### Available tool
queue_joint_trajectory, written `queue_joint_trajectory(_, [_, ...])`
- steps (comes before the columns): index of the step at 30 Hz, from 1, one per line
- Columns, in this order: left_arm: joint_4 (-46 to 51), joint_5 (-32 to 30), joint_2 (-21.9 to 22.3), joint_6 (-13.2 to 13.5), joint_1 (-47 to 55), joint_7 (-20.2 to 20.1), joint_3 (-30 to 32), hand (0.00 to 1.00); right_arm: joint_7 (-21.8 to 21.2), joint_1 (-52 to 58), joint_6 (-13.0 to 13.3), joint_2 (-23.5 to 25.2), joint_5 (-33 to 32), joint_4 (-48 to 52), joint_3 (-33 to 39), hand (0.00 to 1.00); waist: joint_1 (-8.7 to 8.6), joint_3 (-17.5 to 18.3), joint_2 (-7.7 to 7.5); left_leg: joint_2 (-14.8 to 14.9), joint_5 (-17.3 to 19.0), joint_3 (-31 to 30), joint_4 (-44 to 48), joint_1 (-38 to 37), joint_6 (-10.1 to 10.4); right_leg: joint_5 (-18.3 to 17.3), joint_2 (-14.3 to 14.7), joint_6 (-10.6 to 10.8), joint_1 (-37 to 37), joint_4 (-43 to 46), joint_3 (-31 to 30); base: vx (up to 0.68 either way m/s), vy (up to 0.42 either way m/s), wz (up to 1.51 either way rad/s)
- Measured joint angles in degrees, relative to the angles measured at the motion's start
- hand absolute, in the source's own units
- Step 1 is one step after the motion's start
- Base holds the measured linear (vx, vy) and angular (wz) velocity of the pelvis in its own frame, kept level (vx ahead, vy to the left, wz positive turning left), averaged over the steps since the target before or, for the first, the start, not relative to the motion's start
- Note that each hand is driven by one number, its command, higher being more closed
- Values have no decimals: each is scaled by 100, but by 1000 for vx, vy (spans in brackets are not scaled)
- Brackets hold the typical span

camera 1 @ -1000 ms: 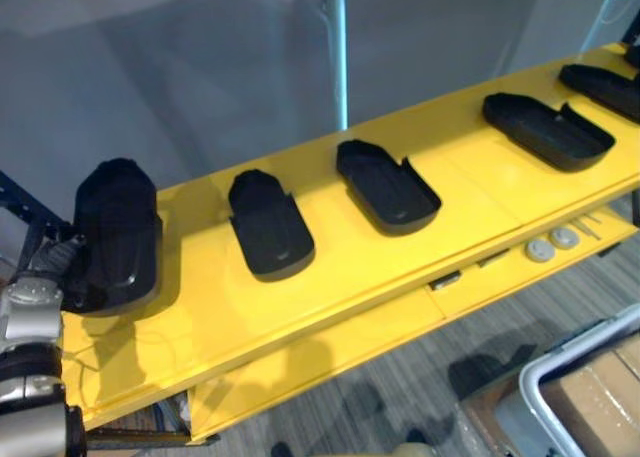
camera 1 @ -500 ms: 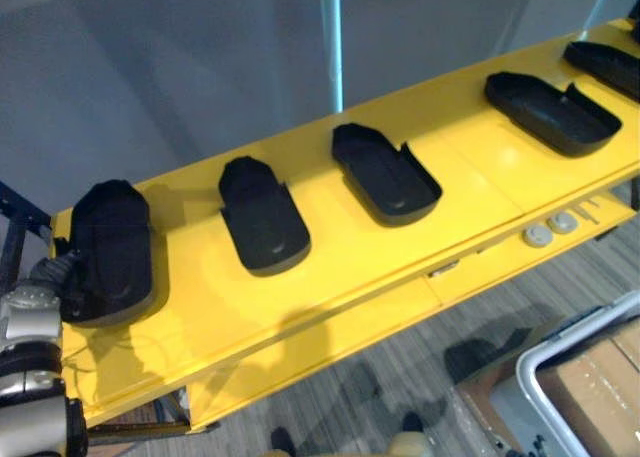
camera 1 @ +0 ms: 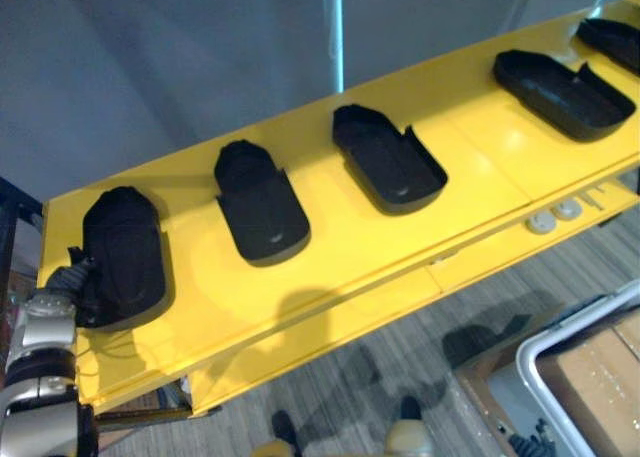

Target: Walk over and take plastic housings, then place them on the shelf

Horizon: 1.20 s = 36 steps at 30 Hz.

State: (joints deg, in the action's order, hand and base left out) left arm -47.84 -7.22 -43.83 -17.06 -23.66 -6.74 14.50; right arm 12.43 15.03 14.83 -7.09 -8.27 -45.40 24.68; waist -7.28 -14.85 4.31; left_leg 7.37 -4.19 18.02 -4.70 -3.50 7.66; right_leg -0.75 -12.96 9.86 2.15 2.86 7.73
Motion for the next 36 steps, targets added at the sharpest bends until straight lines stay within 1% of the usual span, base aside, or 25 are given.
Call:
queue_joint_trajectory(3, [0, 1, 50, 0, 3, 84, 0, 100, 0, -12, 0, -15, 0, 1, 3, 0, -10, -45, 50, 4, 0, -10, 0, 4, 0, -49, -3, 4, -26, 64, 0, 0, 0, 0])
queue_joint_trajectory(5, [0, 15, 55, 7, 3, 144, 1, 100, 0, -32, 0, -18, 0, 15, 3, 0, -18, -46, 52, 6, 0, -10, 0, 45, 0, -51, -2, 5, -73, 71, 1, 0, 0, 0])
queue_joint_trajectory(8, [0, 66, 54, 69, 1, 326, 6, 100, -2, -72, 0, -32, -1, 123, 3, 0, -65, -173, 49, 2, 0, -6, 2, 78, 0, -68, -8, -3, -136, 133, -7, 0, 0, 0])
queue_joint_trajectory(10, [0, 65, 54, 76, 1, 387, 7, 100, -6, -72, 0, -51, -1, 144, 2, 0, -78, -184, 55, 5, 0, -4, 2, 104, 0, -103, -10, 2, -188, 195, -16, 0, 0, 0])
queue_joint_trajectory(11, [0, 65, 53, 79, -3, 398, 13, 0, -7, -73, 0, -76, -1, 154, 1, 0, -86, -194, 73, 7, 0, -4, 3, 119, 1, -111, -10, 4, -210, 214, -19, 0, 0, 0])
queue_joint_trajectory(16, [-1, 62, 53, 84, -6, 401, 13, 0, -8, -74, 4, -131, 3, 152, 0, 0, -123, -236, 155, 9, 0, -6, 4, 117, 1, -125, -10, 1, -215, 239, -19, 0, 0, 0])
queue_joint_trajectory(20, [-1, 58, 51, 121, -7, 409, 13, 0, -7, -73, 26, -131, 4, 147, -1, 0, -129, -237, 157, 15, 0, -13, 3, 48, 1, -208, -14, -8, -206, 360, -21, 0, 0, 0])
queue_joint_trajectory(22, [-1, 48, 19, 191, -12, 419, 13, 0, -7, -75, 41, -130, 4, 148, -11, 0, -119, -237, 159, 21, -2, -16, 3, 45, 4, -212, -9, -7, -205, 364, -19, 0, 0, 0])
queue_joint_trajectory(25, [3, -17, -94, 213, -46, 446, 17, 0, -4, -66, 49, -118, 3, 149, -14, 0, -111, -237, 158, 20, -4, -16, 2, 36, 7, -210, -9, -5, -194, 361, -19, 0, 0, 0])
queue_joint_trajectory(28, [162, -92, -194, 223, -121, 531, 19, 0, -4, -54, 77, -72, 2, 148, -26, 0, -67, -232, 157, 22, -5, -20, 0, -62, 9, -207, -5, -2, -60, 307, -6, 0, 0, 0])
queue_joint_trajectory(31, [304, -297, -444, 355, -299, 693, 20, 0, 45, -33, 437, -17, -1, 223, -125, 0, -10, -219, 168, 27, -5, -22, -2, -147, 9, -192, 4, 13, 64, 229, 10, 0, 0, 0])
queue_joint_trajectory(32, [501, -310, -542, 422, -368, 826, 20, 0, 125, 7, 577, 17, 0, 372, -229, 0, 25, -192, 169, 28, -5, -25, -3, -149, 10, -177, 6, 25, 91, 198, 20, 0, 0, 0])
queue_joint_trajectory(34, [838, -316, -664, 523, -419, 1102, 19, 0, 357, 40, 789, 74, 3, 712, -415, 0, 46, -61, 158, 25, -5, -17, -5, -137, 10, -133, 7, 33, 113, 117, 22, 0, 0, 0])
queue_joint_trajectory(36, [1337, -255, -723, 768, -437, 1503, 18, 0, 738, 42, 1100, 122, 64, 1177, -566, 0, 38, 276, 143, 28, -1, -27, -36, -30, 15, -70, 18, 30, 112, -25, 53, 5, 10, 6])
